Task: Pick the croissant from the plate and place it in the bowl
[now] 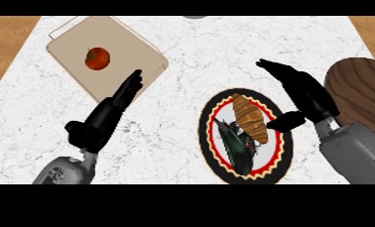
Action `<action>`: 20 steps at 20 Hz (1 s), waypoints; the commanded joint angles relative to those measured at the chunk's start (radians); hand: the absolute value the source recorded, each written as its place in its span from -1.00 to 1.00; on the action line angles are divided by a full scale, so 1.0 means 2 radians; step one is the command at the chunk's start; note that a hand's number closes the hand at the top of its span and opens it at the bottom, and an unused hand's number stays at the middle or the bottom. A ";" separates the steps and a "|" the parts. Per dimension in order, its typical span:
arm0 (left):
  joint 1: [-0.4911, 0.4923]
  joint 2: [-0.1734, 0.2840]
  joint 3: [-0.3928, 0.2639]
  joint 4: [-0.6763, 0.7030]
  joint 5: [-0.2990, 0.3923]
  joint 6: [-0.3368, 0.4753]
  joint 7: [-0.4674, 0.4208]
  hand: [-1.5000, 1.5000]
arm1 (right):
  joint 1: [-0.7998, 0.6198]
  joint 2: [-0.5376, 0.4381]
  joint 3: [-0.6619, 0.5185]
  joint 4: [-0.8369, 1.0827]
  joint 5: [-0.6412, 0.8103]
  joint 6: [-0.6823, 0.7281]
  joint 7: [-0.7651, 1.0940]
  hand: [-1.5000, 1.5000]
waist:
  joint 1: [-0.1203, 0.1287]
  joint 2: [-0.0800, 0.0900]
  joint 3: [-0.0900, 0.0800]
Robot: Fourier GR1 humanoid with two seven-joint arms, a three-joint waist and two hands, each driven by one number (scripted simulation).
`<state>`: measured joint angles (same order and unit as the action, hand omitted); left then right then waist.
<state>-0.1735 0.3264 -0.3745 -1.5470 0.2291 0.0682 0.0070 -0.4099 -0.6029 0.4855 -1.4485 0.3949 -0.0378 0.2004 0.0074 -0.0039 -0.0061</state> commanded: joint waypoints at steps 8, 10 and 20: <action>-0.018 -0.004 0.009 -0.004 -0.005 0.000 0.026 0.00 | -0.119 0.020 0.030 -0.063 -0.109 0.314 0.313 -1.00 | -0.003 -0.001 0.002; -0.001 0.000 0.012 -0.001 -0.005 -0.011 0.005 0.00 | -0.117 0.071 0.044 -0.077 -0.122 0.318 0.385 -1.00 | -0.003 -0.001 0.002; 0.027 -0.010 0.033 -0.019 -0.016 -0.035 -0.002 0.00 | -0.085 0.093 0.028 -0.102 -0.099 0.344 0.428 -1.00 | -0.004 0.001 0.003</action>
<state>-0.1524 0.2999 -0.3316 -1.5724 0.1955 0.0315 0.0225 -0.6163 -0.4296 0.5504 -1.5804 0.1924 0.5795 0.9253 0.0021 -0.0020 -0.0009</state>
